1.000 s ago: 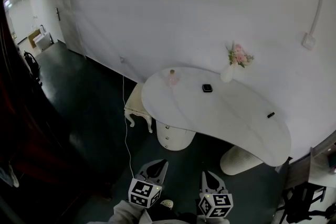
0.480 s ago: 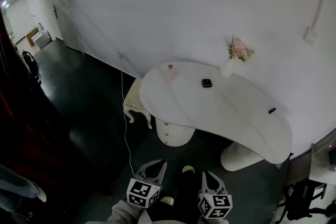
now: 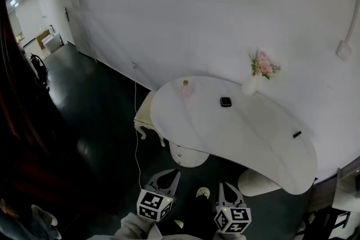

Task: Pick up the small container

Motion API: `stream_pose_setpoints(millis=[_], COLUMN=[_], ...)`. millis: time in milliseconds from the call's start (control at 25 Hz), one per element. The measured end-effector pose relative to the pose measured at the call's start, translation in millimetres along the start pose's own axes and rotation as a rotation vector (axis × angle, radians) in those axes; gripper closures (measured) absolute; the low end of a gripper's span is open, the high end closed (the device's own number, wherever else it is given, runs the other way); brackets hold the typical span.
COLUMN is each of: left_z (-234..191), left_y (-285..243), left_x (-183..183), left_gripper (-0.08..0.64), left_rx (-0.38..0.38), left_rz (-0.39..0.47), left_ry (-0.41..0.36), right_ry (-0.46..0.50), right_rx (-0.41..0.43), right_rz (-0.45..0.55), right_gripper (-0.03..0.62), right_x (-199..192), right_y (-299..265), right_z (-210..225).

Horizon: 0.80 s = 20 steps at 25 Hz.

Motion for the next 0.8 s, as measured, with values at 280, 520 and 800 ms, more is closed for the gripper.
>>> stream_pose_setpoints(millis=[280,520,800], left_z=[-18.8,-31.7,-41.8], left_y=[-49.5,-95.3,-149.4], left_x=[7.8,20.8,26.3], left_gripper=[0.543,0.543,0.543], left_rx=[0.033,0.051,0.082], left_rz=[0.004,0.007,-0.011], left_ry=[0.008,0.011,0.037], right_ry=[0.02,0.034,0.045], right_rx=[0.037,0.068,0.098], right_rz=[0.005,-0.013,-0.043], right_gripper=[0.543,0.543,0.543], right_x=[23.2,42.4,62.8], right_y=[-53.8,-94.0,-138.3], right_z=[26.5,47.0,81.8])
Point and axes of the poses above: the fingertips, and each gripper's own axes: y backward along the fingers, z to its right, x out of its top, the point moved 8 cm from there along y, backward along the fingers, and after that the axes turned 5 degrees about z, right-handed, at the moved point
